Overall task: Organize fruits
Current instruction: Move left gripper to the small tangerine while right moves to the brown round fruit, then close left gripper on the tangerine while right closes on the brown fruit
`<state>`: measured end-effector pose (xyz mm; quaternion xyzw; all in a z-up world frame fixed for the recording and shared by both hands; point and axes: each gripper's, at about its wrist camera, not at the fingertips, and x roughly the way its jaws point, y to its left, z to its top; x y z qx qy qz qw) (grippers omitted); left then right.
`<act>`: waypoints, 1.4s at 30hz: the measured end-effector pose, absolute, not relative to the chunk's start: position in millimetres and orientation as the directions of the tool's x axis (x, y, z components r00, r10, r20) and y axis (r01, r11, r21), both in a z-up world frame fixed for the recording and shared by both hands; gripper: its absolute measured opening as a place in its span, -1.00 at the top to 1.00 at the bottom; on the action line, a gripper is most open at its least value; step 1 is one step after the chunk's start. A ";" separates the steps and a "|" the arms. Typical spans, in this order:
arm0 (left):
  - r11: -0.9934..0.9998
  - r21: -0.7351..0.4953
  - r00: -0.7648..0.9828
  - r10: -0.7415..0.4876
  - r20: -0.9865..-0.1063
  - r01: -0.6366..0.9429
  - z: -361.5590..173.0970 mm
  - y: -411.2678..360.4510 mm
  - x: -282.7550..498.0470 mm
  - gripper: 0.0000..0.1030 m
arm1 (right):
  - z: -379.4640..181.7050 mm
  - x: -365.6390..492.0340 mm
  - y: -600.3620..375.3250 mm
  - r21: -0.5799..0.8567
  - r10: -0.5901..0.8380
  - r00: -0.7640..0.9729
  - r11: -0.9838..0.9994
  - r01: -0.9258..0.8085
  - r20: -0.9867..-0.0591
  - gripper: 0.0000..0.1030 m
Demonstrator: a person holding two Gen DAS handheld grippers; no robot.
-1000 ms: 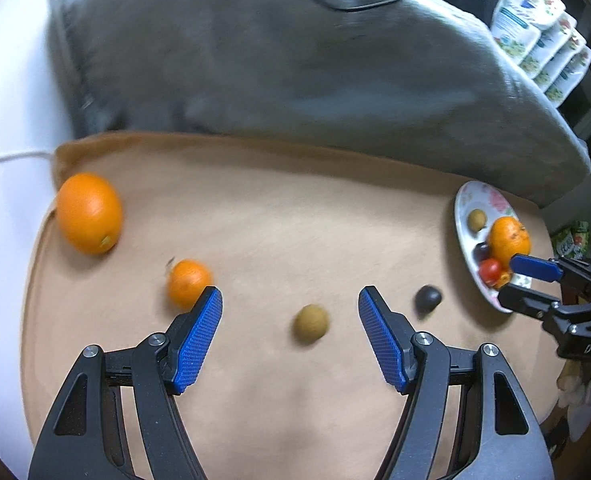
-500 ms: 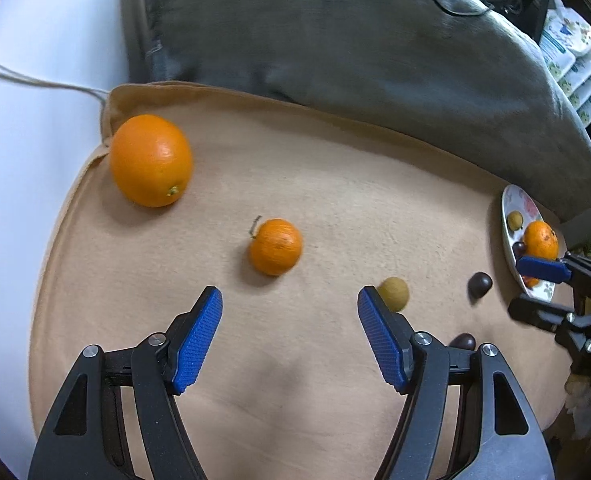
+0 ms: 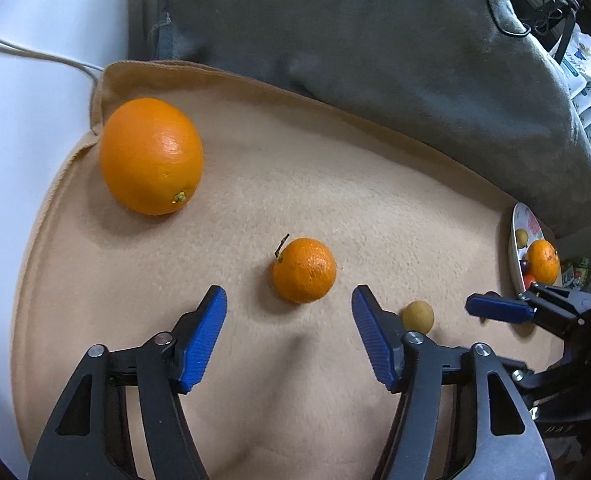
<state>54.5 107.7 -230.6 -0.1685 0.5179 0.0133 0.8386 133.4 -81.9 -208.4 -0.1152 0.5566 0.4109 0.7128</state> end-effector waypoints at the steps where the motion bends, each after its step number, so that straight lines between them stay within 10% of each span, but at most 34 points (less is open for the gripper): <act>1: 0.943 -0.269 0.462 -0.154 -0.874 -0.195 -231.6 108.4 55.6 -0.19 | -210.0 134.1 -78.9 0.296 0.457 0.039 0.636 -0.713 -0.889 -0.05; 23: 0.955 -0.242 0.432 -0.149 -0.889 -0.169 -236.6 104.8 67.4 0.34 | -230.5 144.2 -57.9 0.270 0.401 0.024 0.657 -0.704 -0.916 0.27; 42: 0.963 -0.222 0.454 -0.131 -0.881 -0.155 -221.0 90.1 73.2 0.36 | -218.4 137.9 -68.3 0.279 0.431 0.041 0.650 -0.706 -0.901 0.47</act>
